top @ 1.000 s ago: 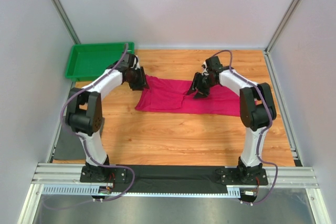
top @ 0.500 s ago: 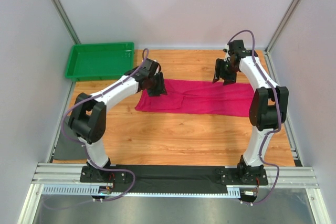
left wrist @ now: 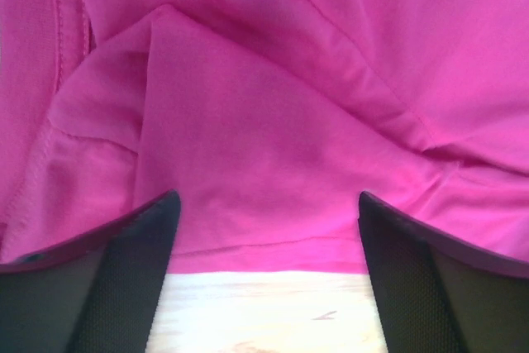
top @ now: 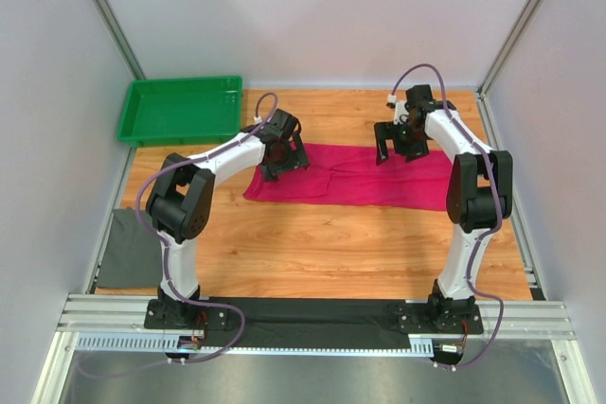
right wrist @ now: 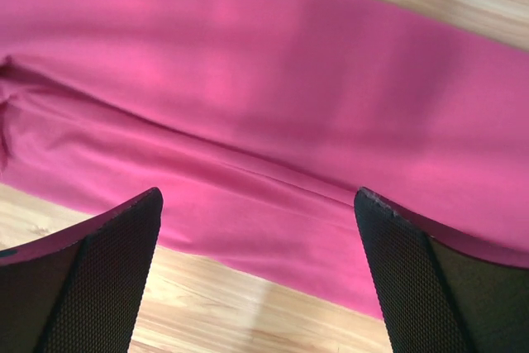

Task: Fold and stack the t-shirts
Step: Fold the tshirt

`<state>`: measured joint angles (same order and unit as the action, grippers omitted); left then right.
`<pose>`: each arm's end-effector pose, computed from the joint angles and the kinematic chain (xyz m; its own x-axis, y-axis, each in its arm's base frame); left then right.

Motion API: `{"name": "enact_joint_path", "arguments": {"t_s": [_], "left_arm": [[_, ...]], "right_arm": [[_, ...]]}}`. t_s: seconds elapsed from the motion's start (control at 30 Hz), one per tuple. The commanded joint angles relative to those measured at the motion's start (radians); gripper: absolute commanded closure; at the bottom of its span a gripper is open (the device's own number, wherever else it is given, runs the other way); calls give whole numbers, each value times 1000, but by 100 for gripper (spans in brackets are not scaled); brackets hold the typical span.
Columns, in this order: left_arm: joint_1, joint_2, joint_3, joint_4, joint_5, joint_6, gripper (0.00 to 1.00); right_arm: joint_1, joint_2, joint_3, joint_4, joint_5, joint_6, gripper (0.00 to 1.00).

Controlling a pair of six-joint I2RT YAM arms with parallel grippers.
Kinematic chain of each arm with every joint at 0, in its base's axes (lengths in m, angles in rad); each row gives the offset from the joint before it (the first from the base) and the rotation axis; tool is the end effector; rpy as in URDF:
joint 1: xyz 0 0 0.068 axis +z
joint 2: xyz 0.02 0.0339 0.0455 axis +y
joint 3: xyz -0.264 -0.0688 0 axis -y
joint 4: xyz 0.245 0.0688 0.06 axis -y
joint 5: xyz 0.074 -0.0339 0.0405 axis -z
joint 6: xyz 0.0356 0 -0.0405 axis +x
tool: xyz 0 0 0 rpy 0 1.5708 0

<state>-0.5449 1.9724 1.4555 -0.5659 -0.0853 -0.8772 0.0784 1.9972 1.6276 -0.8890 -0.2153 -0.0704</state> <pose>0.3583 -0.2136 0.1909 -0.8538 -0.3784 -0.3576 -0.2725 0.9100 -0.3124 0.4109 0.0399 0.2178 -0.9364 -0.1425 -0.3207 -0.2083 0.9611 0.1812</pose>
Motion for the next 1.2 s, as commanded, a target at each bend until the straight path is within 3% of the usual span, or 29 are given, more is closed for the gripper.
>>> {"name": "enact_joint_path", "arguments": {"t_s": [0.0,0.3,0.63,0.93,0.97,1.17], "left_arm": [[-20,-60,42,-19,-47,-46,1],[-81,-11,106,-86,-137,-40,0],[-82,150,270,-158,-192,-85,0],[-72,301,431,-252,-220,-52,0],[-63,310,446,-258,-199,-49,0],[-32,394,558,-279,-150,118,2]], "right_arm": [[49,-46,-46,105,-79,-150,0],[176,-9,-98,177,48,-266,0],[190,38,-98,223,77,-275,0],[190,113,-101,183,120,-163,0],[190,112,-112,170,135,-154,4],[192,51,-172,98,177,-59,0]]}}
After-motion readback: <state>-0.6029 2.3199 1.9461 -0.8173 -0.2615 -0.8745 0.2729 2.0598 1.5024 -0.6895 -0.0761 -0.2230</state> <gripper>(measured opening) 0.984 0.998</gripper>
